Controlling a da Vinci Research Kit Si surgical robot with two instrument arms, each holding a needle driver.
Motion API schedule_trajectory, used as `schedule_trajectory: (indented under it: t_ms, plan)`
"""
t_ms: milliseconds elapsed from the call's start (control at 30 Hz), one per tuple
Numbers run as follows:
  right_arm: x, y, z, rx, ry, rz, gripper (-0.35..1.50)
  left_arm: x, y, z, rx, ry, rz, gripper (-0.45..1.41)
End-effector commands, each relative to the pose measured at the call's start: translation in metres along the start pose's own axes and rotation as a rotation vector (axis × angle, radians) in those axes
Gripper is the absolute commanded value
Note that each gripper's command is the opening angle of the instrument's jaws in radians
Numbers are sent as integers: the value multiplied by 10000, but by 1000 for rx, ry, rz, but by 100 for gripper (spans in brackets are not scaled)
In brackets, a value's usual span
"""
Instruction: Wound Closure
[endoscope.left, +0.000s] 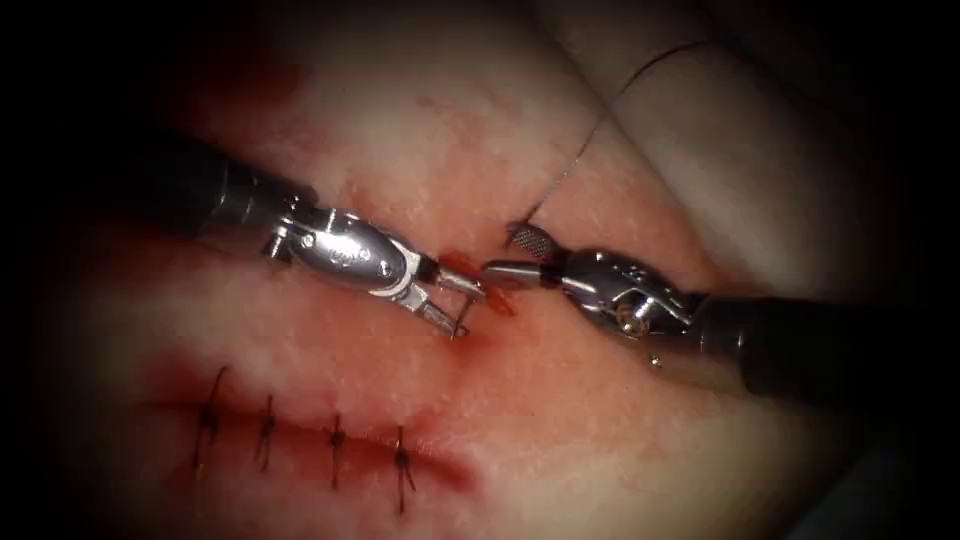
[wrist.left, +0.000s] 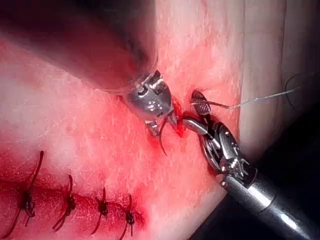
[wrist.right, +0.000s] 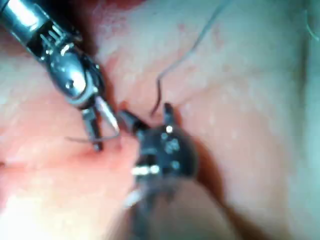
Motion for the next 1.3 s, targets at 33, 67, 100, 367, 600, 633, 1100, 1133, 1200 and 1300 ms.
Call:
schedule_trajectory:
  t_ms: [33,67,100,367,600,633,1100,1133,1200,1300]
  plan:
    - [-7,-1,5,0,-1,0,126,0,5,7,-17,20,16,14]
    - [-7,0,5,0,-1,0,126,2,6,7,-17,24,17,4]
    - [-7,0,5,0,-1,0,126,4,7,7,-18,28,18,-9]
    - [-7,1,5,0,-1,0,126,10,1,-3,3,37,-57,-35]
    - [-7,1,4,7,-4,-7,126,38,0,-22,-29,133,-317,-35]
    - [-7,1,4,7,-4,-7,126,42,0,-24,-41,157,-350,-35]
    - [-7,3,1,10,-5,-7,126,100,8,-56,-257,370,-743,-35]
    - [-7,3,1,10,-5,-7,126,106,6,-61,-270,376,-775,-35]
    - [-7,3,1,10,-6,-7,126,114,3,-68,-281,391,-790,-35]
    - [-7,3,1,10,-6,-7,126,119,0,-70,-267,402,-681,-35]
